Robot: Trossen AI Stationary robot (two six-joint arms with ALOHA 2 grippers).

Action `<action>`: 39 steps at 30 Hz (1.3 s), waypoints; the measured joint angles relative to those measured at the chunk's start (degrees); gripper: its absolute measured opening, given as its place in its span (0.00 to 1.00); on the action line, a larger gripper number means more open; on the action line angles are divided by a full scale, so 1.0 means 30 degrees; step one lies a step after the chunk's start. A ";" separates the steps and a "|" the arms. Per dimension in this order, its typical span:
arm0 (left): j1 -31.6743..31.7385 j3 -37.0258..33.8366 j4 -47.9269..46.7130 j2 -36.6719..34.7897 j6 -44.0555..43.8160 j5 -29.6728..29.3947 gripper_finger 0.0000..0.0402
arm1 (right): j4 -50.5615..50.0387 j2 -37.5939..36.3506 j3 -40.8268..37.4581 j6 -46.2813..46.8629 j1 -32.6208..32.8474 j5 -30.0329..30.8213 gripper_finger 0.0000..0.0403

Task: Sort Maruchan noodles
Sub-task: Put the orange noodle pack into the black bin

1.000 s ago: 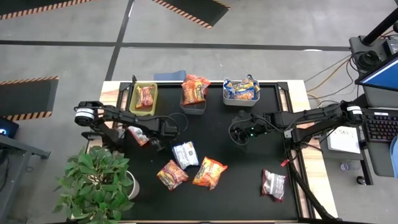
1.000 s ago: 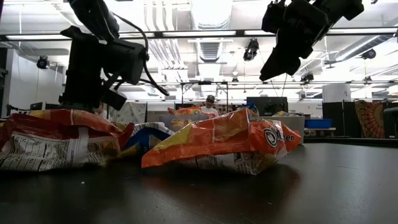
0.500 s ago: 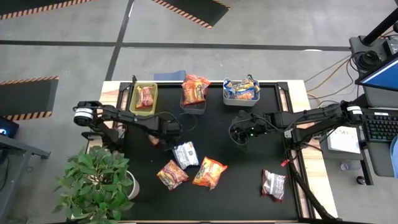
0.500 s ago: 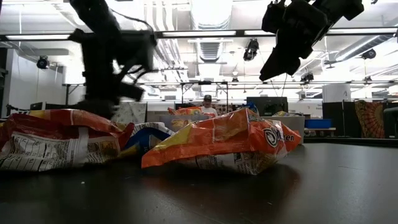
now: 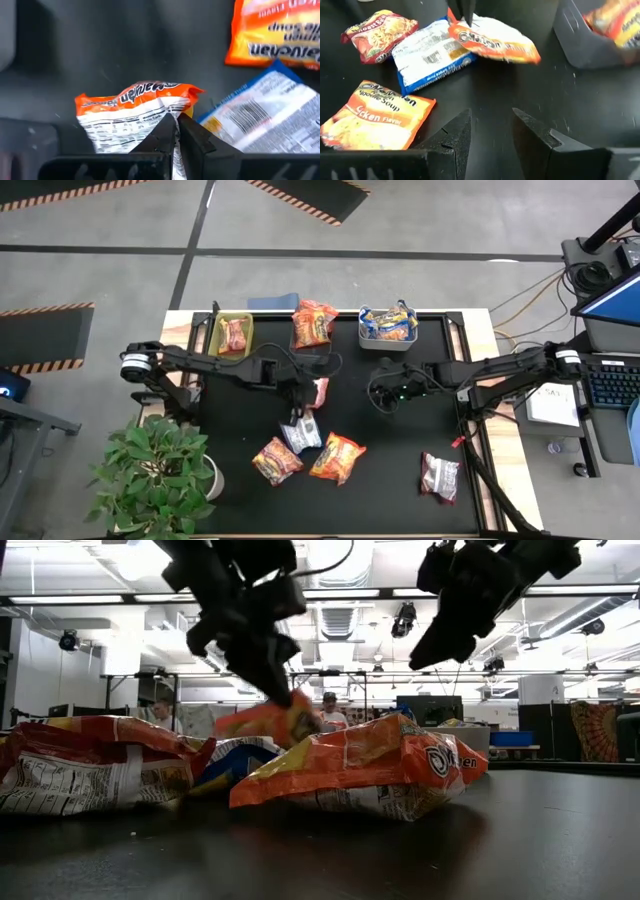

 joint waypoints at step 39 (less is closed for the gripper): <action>0.0109 0.1436 0.0472 -0.0368 0.1413 0.0546 0.08 | 0.0297 1.0922 0.7893 -1.0336 -0.0510 0.0306 0.23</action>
